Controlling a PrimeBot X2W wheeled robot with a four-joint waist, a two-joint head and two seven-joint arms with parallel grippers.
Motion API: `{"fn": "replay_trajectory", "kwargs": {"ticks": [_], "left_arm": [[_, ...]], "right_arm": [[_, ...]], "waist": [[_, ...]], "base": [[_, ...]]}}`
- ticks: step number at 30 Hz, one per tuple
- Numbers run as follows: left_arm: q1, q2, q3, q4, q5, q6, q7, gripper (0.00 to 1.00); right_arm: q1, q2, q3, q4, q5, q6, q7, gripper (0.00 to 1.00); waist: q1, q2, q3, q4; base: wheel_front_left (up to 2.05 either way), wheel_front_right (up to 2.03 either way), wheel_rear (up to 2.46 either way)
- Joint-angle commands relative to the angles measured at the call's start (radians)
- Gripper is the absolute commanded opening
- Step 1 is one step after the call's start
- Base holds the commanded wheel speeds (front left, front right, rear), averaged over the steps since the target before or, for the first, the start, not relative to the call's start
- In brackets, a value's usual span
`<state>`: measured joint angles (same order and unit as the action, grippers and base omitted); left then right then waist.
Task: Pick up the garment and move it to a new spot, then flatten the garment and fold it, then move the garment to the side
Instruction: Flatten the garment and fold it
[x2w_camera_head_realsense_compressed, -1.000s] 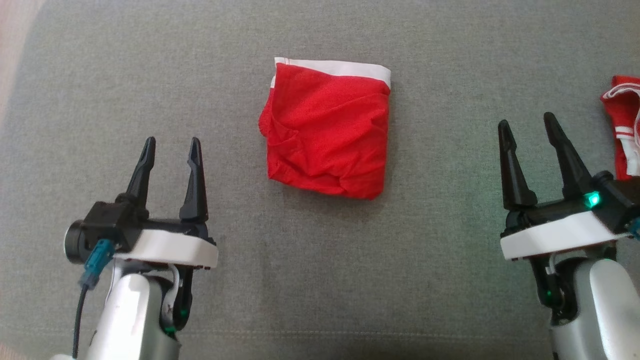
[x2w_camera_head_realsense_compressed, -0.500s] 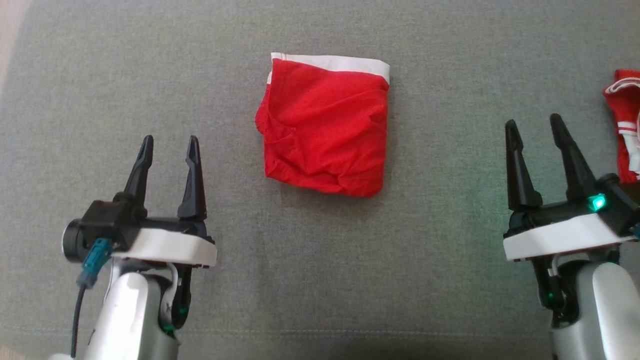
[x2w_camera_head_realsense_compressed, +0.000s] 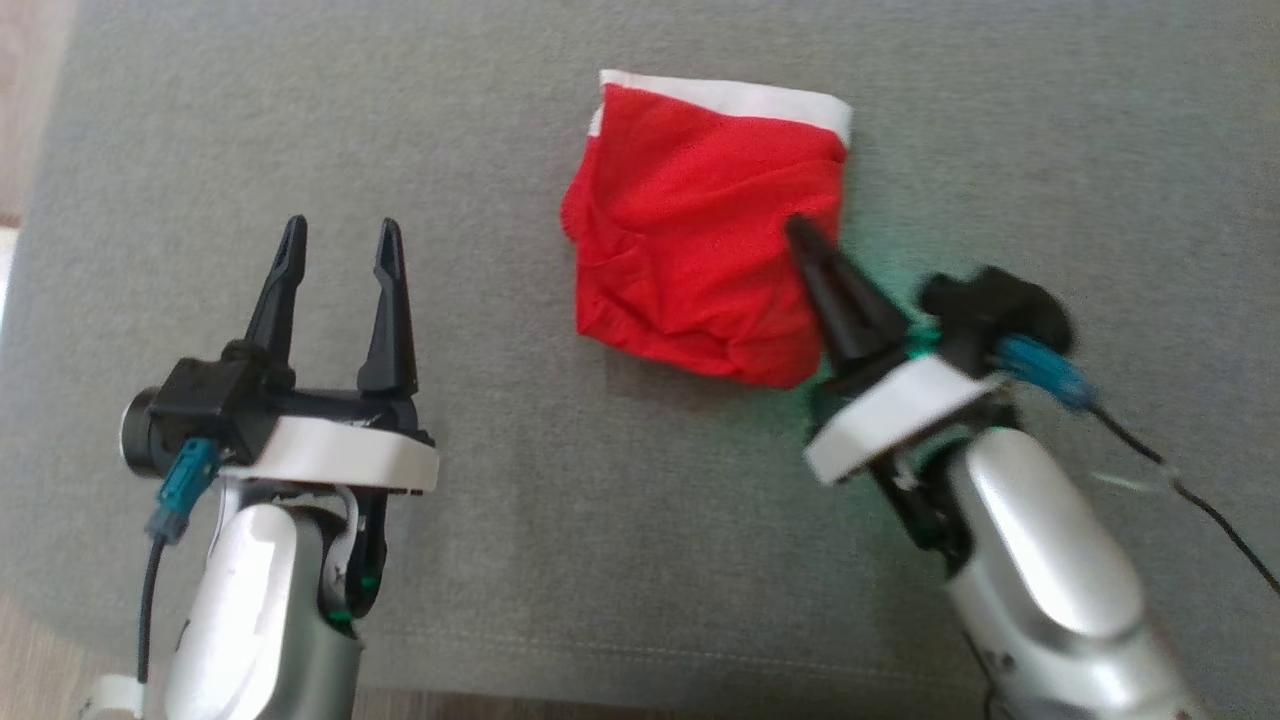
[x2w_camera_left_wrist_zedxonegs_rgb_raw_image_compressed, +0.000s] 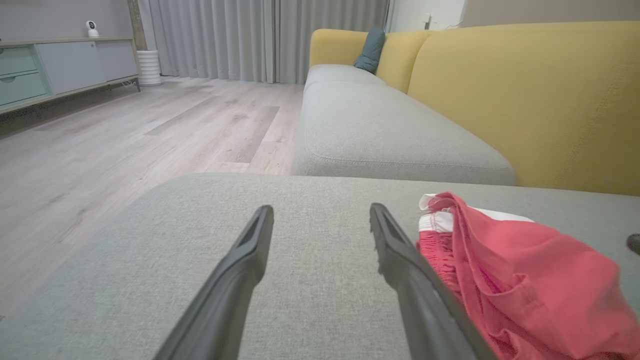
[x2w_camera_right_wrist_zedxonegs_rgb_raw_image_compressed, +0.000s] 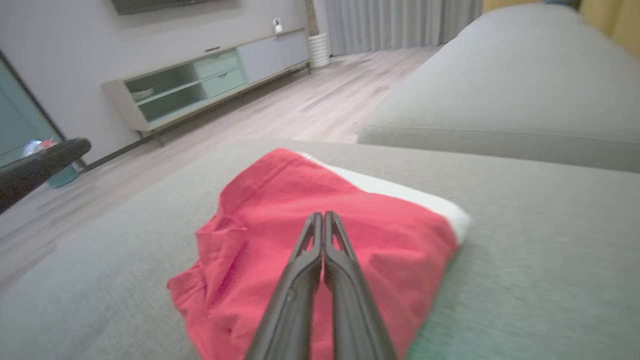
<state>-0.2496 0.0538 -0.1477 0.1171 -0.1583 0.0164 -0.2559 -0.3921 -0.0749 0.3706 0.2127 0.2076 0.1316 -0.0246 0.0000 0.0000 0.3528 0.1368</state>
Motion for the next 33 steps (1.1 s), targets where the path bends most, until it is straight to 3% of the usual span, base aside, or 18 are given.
{"fn": "replay_trajectory", "kwargs": {"ticks": [1, 10, 21, 25, 30, 31, 32, 33], "left_arm": [[-0.029, 0.01, 0.03, -0.037, 0.005, -0.003, -0.006, 1.0], [-0.041, 0.001, 0.013, -0.033, -0.005, 0.002, -0.006, 1.0], [-0.038, -0.002, 0.005, -0.029, -0.01, 0.009, -0.006, 1.0], [-0.03, -0.003, 0.011, -0.028, -0.007, 0.01, -0.006, 1.0], [-0.005, -0.001, 0.031, -0.03, 0.004, 0.011, -0.006, 1.0], [0.001, 0.001, 0.035, -0.03, 0.006, 0.01, -0.006, 1.0], [0.006, 0.003, 0.038, -0.029, 0.008, 0.009, -0.006, 1.0], [0.012, 0.004, 0.042, -0.029, 0.01, 0.009, -0.006, 1.0]], "right_arm": [[-0.033, 0.019, 0.045, 0.001, 0.011, -0.001, 0.001, 0.0], [-0.197, 0.024, 0.199, 0.266, 0.102, -0.001, 0.015, 0.0], [-0.276, 0.025, 0.432, 0.345, 0.202, -0.001, 0.045, 0.0], [-0.279, 0.025, 0.438, 0.324, 0.211, -0.001, 0.007, 0.0], [-0.245, 0.025, 0.35, 0.245, 0.209, -0.001, -0.059, 0.0], [-0.231, 0.025, 0.323, 0.225, 0.204, -0.001, -0.068, 0.06], [-0.215, 0.024, 0.292, 0.205, 0.193, -0.001, -0.076, 0.37], [-0.195, 0.022, 0.257, 0.185, 0.182, -0.001, -0.082, 0.94]], "waist": [[0.0, 0.0, 0.013, 0.019], [0.0, 0.0, 0.026, 0.072], [0.0, 0.0, 0.019, 0.075], [0.0, 0.0, 0.004, 0.06], [0.0, 0.0, -0.03, 0.024], [0.0, 0.0, -0.037, 0.015], [0.0, 0.0, -0.045, 0.008], [0.0, 0.0, -0.053, 0.0]], "base": [[0.0, 0.0, 0.0], [0.0, 0.0, 0.0], [0.0, 0.0, 0.0], [0.0, 0.0, 0.0], [0.0, 0.0, 0.0], [0.0, 0.0, 0.0], [0.0, 0.0, 0.0], [0.0, 0.0, 0.0]]}}
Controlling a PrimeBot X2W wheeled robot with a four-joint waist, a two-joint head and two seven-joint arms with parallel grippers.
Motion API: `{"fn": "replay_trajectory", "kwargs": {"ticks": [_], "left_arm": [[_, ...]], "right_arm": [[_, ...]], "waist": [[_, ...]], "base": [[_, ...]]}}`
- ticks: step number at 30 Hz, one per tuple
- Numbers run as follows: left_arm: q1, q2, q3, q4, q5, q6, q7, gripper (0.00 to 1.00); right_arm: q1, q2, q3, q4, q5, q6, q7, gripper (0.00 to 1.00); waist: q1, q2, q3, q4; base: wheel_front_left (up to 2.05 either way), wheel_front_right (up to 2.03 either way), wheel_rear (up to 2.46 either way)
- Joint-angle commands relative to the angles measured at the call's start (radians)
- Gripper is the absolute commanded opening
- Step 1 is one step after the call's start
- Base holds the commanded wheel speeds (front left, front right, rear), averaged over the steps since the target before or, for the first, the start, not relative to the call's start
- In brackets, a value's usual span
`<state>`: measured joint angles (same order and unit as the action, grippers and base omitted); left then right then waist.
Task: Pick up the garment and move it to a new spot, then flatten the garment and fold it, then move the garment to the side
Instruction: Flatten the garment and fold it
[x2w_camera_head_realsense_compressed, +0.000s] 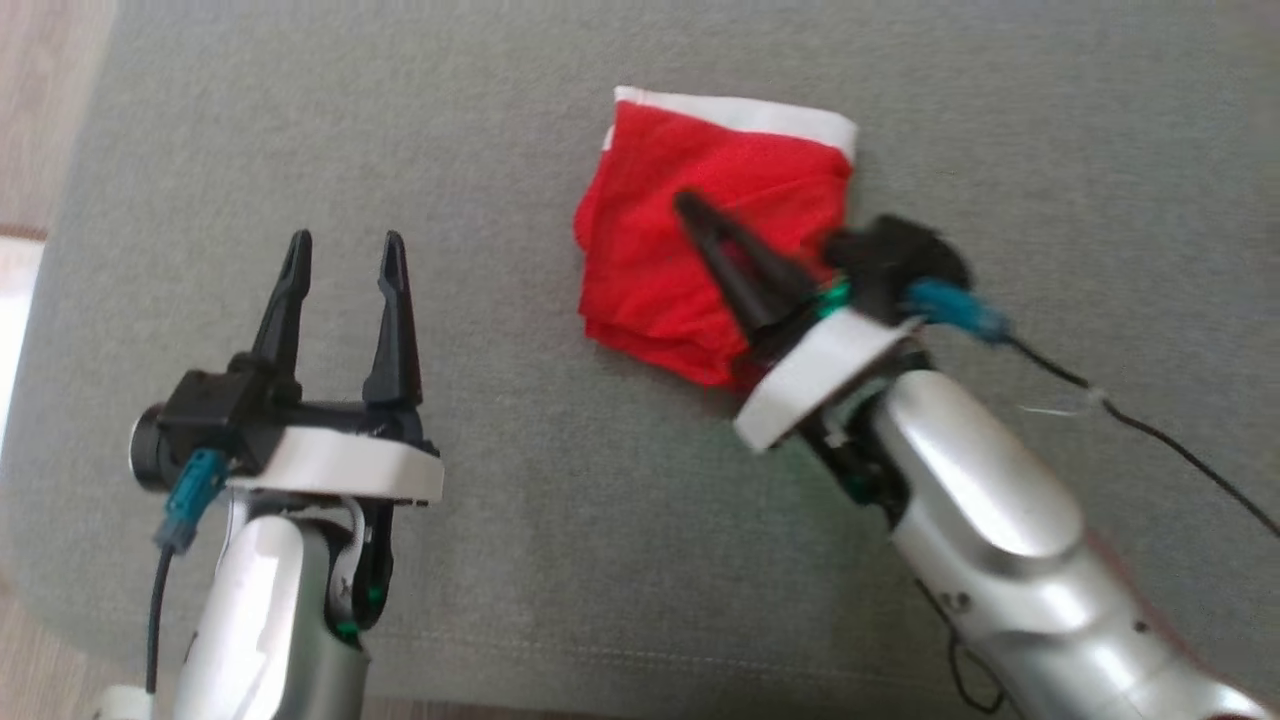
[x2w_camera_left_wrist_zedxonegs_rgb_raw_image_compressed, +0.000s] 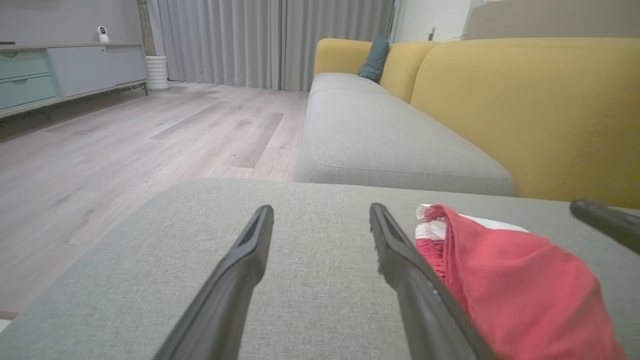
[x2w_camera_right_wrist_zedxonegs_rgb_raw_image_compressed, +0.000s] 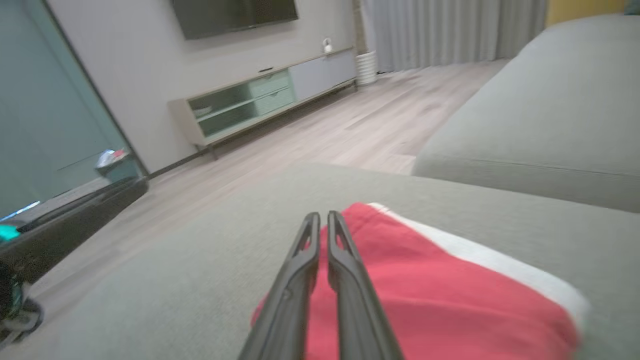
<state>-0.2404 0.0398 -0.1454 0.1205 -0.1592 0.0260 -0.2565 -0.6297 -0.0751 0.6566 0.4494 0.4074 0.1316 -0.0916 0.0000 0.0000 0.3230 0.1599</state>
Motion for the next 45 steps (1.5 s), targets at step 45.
{"fn": "replay_trajectory", "kwargs": {"ticks": [45], "left_arm": [[0.214, 0.076, 0.057, -0.019, -0.008, 0.014, 0.032, 1.0]], "right_arm": [[0.651, 0.024, -0.649, -0.592, -0.24, -0.001, 0.154, 1.0]], "waist": [[0.0, 0.0, -0.256, -0.141]], "base": [[0.0, 0.0, 0.0]]}}
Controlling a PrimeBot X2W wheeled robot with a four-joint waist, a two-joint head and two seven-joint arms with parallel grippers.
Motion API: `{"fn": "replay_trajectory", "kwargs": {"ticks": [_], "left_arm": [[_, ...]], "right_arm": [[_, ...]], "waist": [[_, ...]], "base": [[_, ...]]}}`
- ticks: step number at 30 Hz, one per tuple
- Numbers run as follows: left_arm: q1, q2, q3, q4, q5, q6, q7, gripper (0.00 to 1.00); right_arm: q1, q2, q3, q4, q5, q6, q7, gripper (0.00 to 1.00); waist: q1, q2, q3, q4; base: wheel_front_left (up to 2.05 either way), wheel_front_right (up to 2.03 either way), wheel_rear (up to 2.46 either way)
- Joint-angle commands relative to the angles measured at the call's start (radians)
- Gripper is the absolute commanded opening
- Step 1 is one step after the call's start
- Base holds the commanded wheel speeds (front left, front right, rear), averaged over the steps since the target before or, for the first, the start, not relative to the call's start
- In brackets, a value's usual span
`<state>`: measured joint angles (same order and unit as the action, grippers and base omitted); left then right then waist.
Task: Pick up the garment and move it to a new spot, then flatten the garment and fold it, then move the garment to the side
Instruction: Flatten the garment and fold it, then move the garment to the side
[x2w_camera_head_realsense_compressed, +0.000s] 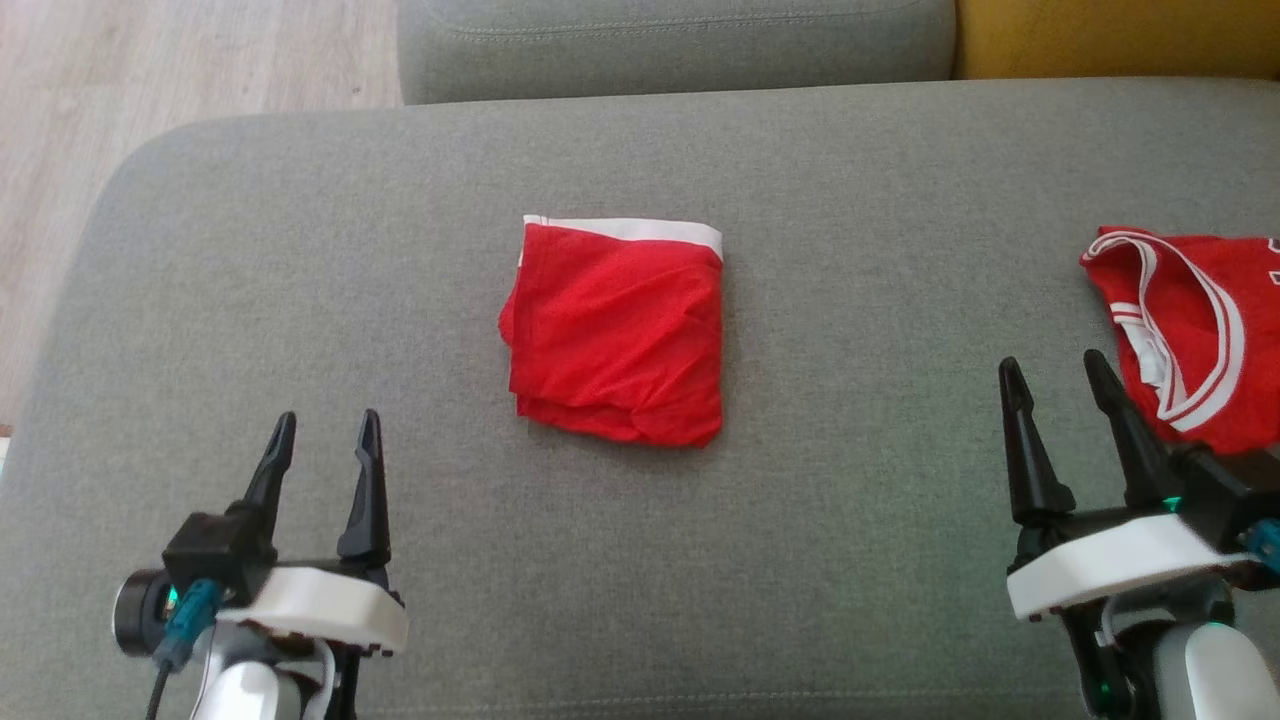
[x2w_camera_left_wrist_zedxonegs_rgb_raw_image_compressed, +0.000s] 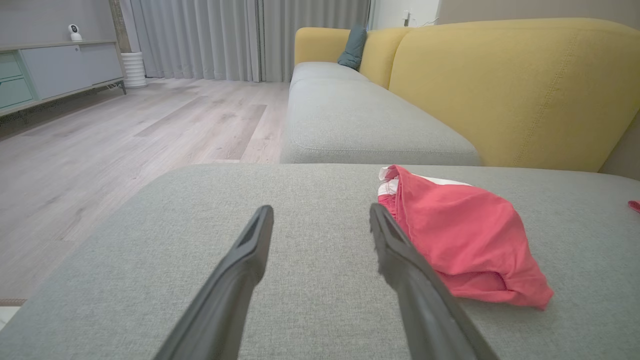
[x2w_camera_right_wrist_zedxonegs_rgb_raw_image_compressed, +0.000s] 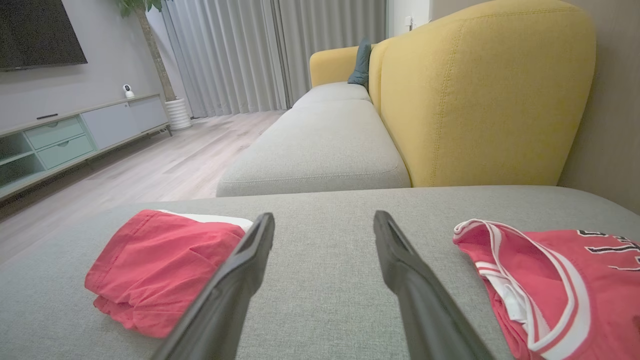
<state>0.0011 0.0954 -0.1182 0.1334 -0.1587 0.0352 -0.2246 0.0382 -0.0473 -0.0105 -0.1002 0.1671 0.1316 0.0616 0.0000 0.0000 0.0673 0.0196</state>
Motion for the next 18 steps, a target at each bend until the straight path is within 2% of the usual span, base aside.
{"fn": "replay_trajectory", "kwargs": {"ticks": [1, 18], "left_arm": [[-0.027, 0.021, 0.03, -0.031, -0.009, 0.005, 0.0, 1.0], [-0.029, 0.028, 0.024, -0.044, -0.016, 0.024, 0.002, 1.0]], "right_arm": [[-0.016, -0.004, 0.017, -0.043, 0.0, -0.001, 0.002, 1.0], [-0.02, -0.003, 0.011, -0.041, 0.008, -0.001, 0.011, 1.0]], "waist": [[0.0, 0.0, -0.001, -0.001], [0.0, 0.0, 0.007, -0.003]], "base": [[0.0, 0.0, 0.0], [0.0, 0.0, 0.0]]}}
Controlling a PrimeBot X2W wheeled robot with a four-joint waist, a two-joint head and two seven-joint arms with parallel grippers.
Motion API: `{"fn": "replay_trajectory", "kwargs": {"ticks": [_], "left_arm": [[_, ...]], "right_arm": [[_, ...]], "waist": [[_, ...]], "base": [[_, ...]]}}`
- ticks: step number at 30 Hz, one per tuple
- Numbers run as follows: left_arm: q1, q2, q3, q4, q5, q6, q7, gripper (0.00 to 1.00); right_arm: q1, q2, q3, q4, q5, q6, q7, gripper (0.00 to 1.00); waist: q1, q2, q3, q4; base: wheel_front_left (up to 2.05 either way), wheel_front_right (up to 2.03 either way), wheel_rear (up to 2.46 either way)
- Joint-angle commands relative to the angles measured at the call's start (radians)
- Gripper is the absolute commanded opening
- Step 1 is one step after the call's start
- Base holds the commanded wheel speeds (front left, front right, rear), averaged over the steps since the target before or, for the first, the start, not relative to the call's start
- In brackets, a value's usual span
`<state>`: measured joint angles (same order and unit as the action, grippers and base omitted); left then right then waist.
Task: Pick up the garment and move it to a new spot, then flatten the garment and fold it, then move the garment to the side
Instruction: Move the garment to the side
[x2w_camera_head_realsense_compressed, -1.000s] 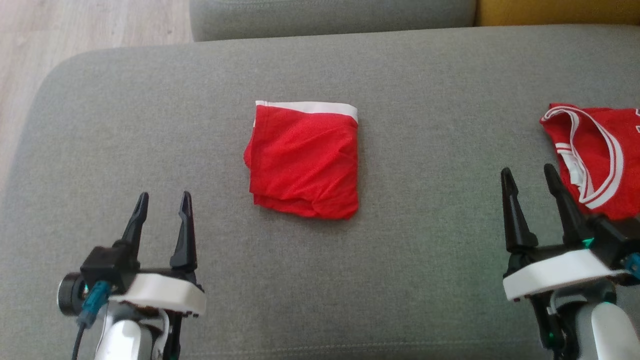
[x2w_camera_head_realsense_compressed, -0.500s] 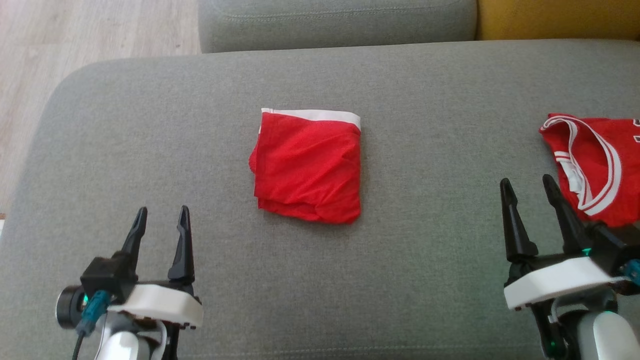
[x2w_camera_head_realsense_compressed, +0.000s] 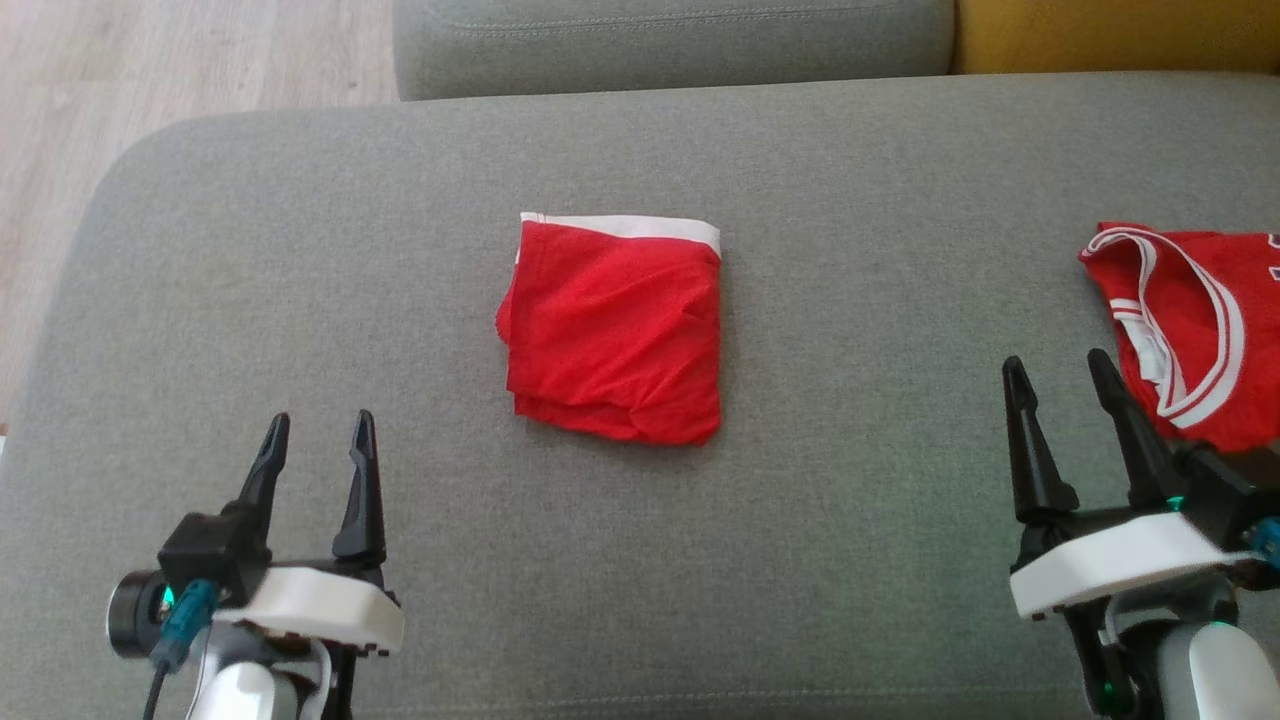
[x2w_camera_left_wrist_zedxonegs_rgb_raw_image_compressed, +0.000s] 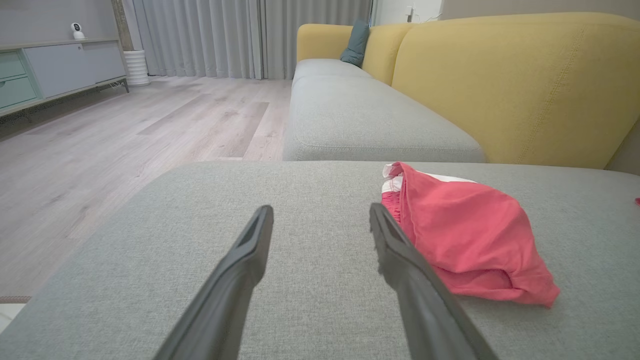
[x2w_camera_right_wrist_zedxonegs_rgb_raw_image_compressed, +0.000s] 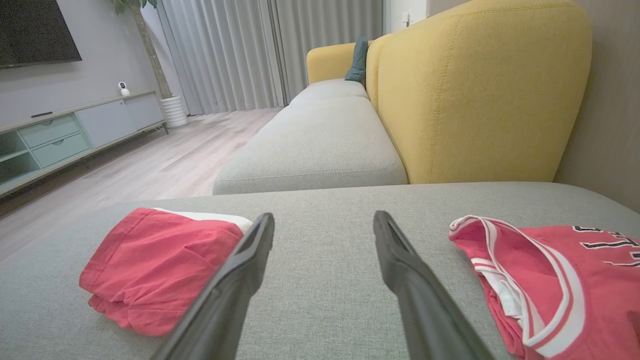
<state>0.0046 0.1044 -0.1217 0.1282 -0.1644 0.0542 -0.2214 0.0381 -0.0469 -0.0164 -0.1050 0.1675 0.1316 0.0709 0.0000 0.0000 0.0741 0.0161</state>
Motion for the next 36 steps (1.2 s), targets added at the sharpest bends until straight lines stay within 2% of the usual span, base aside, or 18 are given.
{"fn": "replay_trajectory", "kwargs": {"ticks": [1, 11, 18, 28, 36], "left_arm": [[-0.033, 0.02, 0.027, -0.039, -0.01, 0.006, -0.001, 1.0], [-0.064, 0.026, 0.016, -0.045, -0.009, 0.007, -0.009, 1.0], [-0.151, 0.004, -0.008, -0.06, -0.014, 0.002, -0.025, 1.0], [-0.264, -0.024, -0.017, -0.053, -0.018, -0.003, -0.04, 1.0], [-0.282, -0.042, -0.014, -0.076, -0.027, -0.013, -0.04, 1.0]], "right_arm": [[-0.02, -0.003, 0.017, -0.036, 0.008, -0.001, 0.002, 1.0], [-0.036, -0.003, 0.012, -0.035, -0.003, -0.001, 0.008, 1.0], [-0.144, -0.018, 0.029, 0.023, -0.022, -0.001, 0.03, 1.0], [-0.379, -0.016, 0.153, 0.3, -0.006, -0.001, 0.025, 1.0], [-0.472, -0.006, 0.196, 0.531, 0.004, -0.001, 0.064, 1.0]], "waist": [[0.0, 0.0, 0.001, 0.001], [0.0, 0.0, 0.029, 0.024], [0.0, 0.0, 0.134, 0.096], [0.0, 0.0, 0.251, 0.206], [0.0, 0.0, 0.28, 0.236]], "base": [[0.0, 0.0, 0.0], [0.0, 0.0, 0.0], [0.0, 0.0, 0.0], [0.0, 0.0, 0.0], [0.0, 0.0, 0.0]]}}
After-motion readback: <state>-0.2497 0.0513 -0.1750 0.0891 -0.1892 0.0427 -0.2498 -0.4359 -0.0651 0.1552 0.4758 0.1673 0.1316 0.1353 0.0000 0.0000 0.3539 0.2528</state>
